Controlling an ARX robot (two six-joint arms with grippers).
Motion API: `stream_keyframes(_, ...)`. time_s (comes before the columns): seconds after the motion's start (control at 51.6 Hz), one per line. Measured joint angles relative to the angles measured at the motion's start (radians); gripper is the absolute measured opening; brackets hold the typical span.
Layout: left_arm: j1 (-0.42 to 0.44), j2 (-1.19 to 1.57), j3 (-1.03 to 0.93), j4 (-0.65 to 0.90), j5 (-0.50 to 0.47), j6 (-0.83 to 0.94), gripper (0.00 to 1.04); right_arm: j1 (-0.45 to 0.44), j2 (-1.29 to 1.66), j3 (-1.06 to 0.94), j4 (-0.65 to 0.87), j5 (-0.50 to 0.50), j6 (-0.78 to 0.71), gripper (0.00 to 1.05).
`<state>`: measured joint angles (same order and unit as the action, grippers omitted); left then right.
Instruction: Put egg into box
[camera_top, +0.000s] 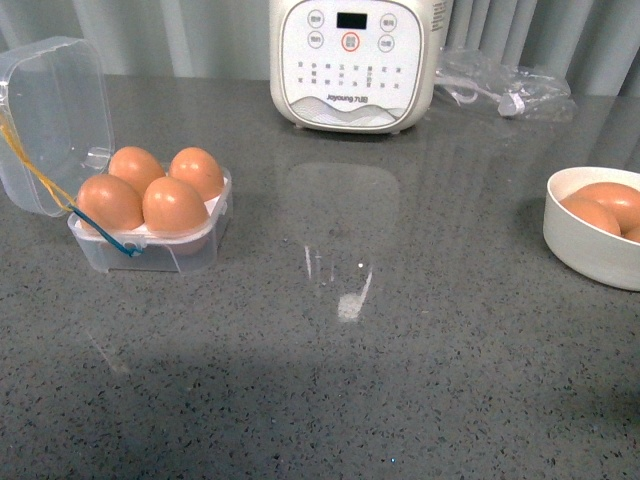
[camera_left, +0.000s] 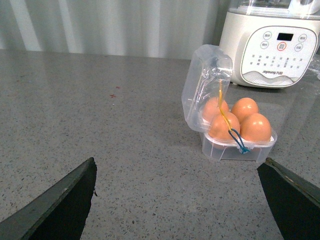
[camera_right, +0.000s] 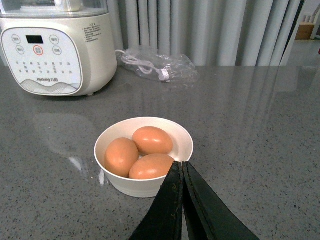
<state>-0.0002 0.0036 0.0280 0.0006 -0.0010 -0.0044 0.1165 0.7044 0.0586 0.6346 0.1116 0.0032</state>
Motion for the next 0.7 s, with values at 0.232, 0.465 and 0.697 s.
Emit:
stream_keyframes(0.232, 0.000, 0.000, 0.000, 0.000, 0.000, 0.000, 0.98, -0.109, -0.104, -0.052, -0.051, -0.104, 0.000, 0.03)
stream_keyframes(0.465, 0.000, 0.000, 0.000, 0.000, 0.000, 0.000, 0.98, -0.114, -0.273, -0.052, -0.206, -0.110, 0.000, 0.03)
stream_keyframes(0.697, 0.000, 0.000, 0.000, 0.000, 0.000, 0.000, 0.98, -0.114, -0.373, -0.052, -0.302, -0.110, 0.000, 0.03)
